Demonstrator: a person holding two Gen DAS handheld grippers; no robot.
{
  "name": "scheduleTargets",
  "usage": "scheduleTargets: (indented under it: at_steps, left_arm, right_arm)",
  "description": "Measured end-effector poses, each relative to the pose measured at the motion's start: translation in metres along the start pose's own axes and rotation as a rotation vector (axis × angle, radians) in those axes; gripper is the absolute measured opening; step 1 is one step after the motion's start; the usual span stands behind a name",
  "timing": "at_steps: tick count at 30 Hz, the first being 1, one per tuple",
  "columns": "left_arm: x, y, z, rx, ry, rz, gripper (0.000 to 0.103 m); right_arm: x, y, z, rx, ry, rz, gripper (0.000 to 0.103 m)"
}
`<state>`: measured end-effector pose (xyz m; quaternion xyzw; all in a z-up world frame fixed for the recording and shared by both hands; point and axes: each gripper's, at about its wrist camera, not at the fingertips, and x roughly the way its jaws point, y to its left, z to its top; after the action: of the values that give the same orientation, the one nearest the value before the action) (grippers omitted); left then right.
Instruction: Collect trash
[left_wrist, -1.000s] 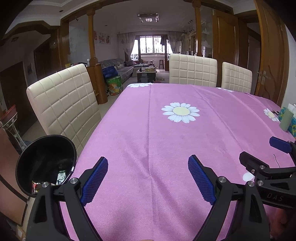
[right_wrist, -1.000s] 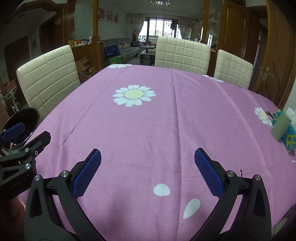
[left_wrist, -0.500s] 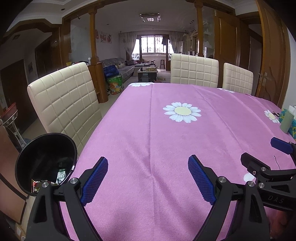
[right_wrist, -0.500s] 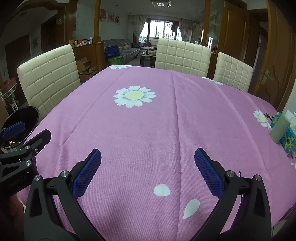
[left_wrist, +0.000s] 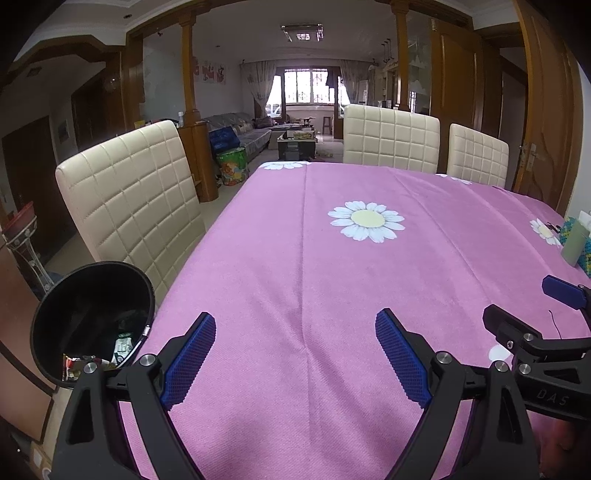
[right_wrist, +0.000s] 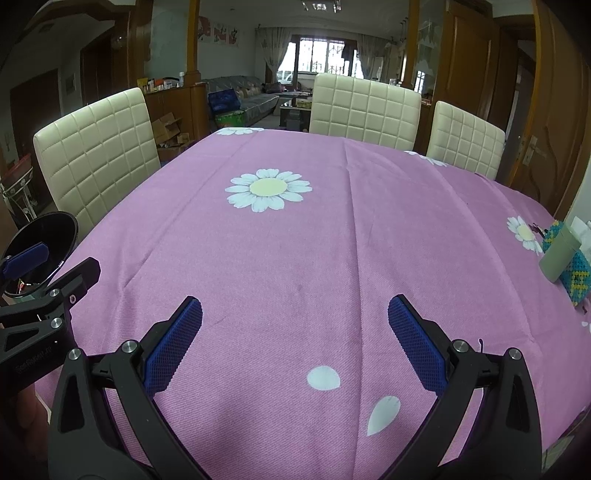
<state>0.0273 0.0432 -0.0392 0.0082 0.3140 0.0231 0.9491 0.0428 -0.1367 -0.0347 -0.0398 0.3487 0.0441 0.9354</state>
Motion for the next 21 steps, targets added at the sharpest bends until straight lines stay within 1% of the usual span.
scheduleTargets:
  at_steps: [12, 17, 21]
  left_arm:
    - [-0.0015, 0.0005, -0.0009, -0.002, 0.004, -0.004, 0.086]
    - [-0.0011, -0.0005, -0.0002, 0.007, 0.003, 0.023, 0.086]
    - [-0.0008, 0.0005, 0.0, 0.005, 0.004, 0.017, 0.086]
  right_arm:
    - [0.0021, -0.0002, 0.0005, 0.005, 0.006, 0.003, 0.099]
    - [0.0023, -0.0005, 0.0005, 0.006, 0.007, 0.004, 0.099]
    - [0.0021, -0.0004, 0.0006, 0.005, 0.006, 0.004, 0.099]
